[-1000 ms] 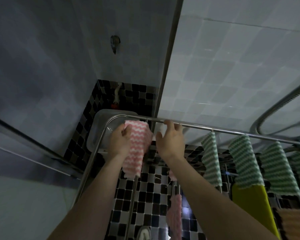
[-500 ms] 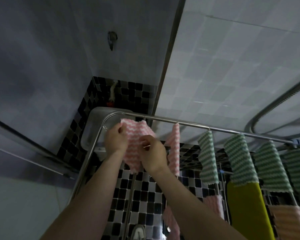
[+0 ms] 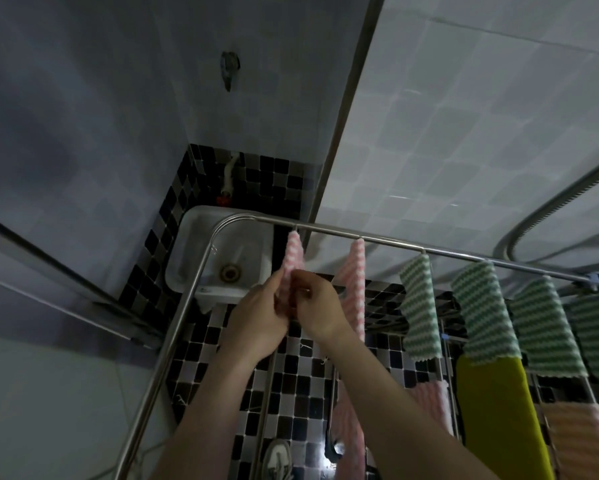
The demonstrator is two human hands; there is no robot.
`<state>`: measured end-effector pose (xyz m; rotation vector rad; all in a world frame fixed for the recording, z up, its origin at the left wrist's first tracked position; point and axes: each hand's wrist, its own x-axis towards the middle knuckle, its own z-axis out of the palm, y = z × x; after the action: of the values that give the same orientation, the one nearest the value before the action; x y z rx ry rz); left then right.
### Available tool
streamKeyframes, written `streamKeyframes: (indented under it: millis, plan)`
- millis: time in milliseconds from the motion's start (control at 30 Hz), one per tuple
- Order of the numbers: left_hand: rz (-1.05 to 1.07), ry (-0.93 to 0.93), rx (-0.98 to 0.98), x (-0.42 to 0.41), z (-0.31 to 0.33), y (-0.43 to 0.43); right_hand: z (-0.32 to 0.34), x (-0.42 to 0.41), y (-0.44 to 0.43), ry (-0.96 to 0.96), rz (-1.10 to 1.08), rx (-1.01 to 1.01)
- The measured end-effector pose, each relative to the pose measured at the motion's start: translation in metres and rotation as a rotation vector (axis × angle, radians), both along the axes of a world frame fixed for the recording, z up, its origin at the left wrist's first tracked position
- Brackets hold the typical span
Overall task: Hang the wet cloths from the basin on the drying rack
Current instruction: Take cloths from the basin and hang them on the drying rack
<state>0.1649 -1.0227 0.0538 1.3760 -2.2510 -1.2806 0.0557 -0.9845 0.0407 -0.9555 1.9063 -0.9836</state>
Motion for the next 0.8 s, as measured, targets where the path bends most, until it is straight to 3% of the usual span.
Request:
streamKeyframes:
  millis: [133,233,333,433,533,633,800]
  plan:
    - [-0.012,-0.011,-0.026,-0.003,-0.005,-0.005,0.006,-0.002,0.008,0.063,0.168,-0.021]
    - [0.053,0.024,-0.035,-0.004,-0.007,-0.003,0.015,-0.007,0.016,0.286,0.249,-0.085]
    - [0.115,-0.055,-0.163,-0.006,-0.002,0.009,0.016,-0.026,0.039,0.577,0.145,-0.1]
    - [0.158,-0.121,-0.401,-0.007,0.002,0.025,0.016,-0.05,0.075,0.576,-0.033,0.007]
    - [0.075,0.02,-0.206,-0.016,0.006,0.058,0.013,-0.055,0.105,0.48,0.12,0.064]
    - [-0.073,0.0,0.084,-0.025,-0.002,0.098,0.008,-0.055,0.119,0.486,0.286,0.023]
    - [-0.093,-0.027,0.126,-0.032,-0.018,0.135,0.004,-0.061,0.126,0.455,0.395,0.06]
